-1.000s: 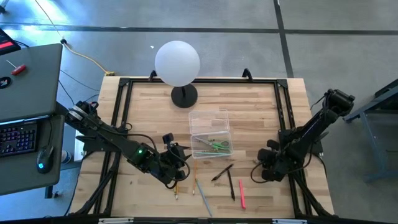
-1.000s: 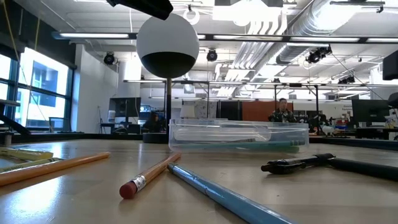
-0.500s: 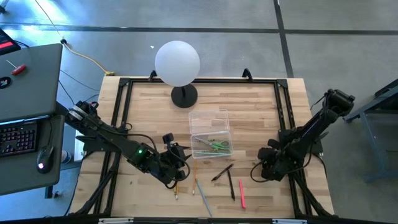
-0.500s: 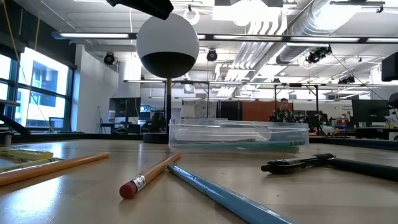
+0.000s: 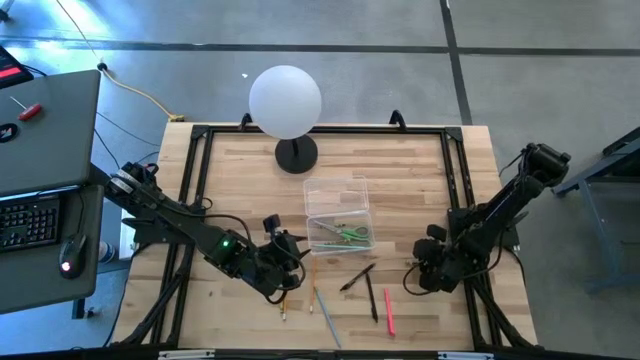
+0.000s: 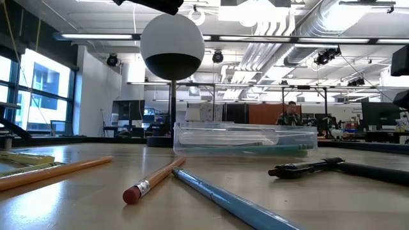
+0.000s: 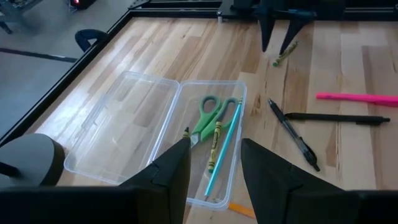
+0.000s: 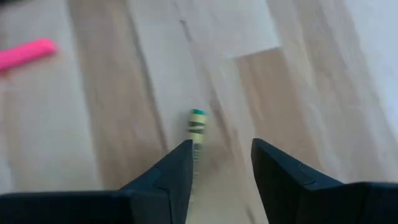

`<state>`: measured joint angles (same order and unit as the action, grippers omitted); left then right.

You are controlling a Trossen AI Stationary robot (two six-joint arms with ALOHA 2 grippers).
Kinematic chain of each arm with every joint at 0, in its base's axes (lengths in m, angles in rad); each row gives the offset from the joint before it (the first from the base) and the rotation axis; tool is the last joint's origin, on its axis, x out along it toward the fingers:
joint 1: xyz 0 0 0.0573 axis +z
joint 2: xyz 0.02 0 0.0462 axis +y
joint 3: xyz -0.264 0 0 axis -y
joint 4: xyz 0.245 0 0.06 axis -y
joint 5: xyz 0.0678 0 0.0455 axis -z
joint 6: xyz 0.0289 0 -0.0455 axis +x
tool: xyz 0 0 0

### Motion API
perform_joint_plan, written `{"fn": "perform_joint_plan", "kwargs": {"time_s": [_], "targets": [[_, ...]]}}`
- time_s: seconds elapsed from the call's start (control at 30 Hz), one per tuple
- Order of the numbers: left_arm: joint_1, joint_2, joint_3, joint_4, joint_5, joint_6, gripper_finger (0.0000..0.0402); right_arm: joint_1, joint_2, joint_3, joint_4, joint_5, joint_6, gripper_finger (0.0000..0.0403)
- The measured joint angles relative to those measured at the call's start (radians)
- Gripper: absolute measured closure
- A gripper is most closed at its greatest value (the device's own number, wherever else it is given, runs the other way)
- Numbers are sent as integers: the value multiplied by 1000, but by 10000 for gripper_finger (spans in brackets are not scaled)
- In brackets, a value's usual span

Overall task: Pick & place school supplies into a supply box
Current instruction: Put the right light green crayon into the transparent supply box

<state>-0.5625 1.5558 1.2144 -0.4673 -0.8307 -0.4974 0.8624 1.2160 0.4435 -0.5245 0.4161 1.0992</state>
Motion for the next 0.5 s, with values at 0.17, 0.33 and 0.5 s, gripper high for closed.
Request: {"fn": "perform_joint_plan", "kwargs": {"time_s": [0.17,0.33,0.5], "targets": [[0,0,0,0,0,-4,229,50,0,0,27,21,41,260],[0,0,0,0,0,-5,229,100,0,0,-20,125,119,260],[0,0,0,1,0,-5,229,132,9,0,-1,183,131,260]]}}
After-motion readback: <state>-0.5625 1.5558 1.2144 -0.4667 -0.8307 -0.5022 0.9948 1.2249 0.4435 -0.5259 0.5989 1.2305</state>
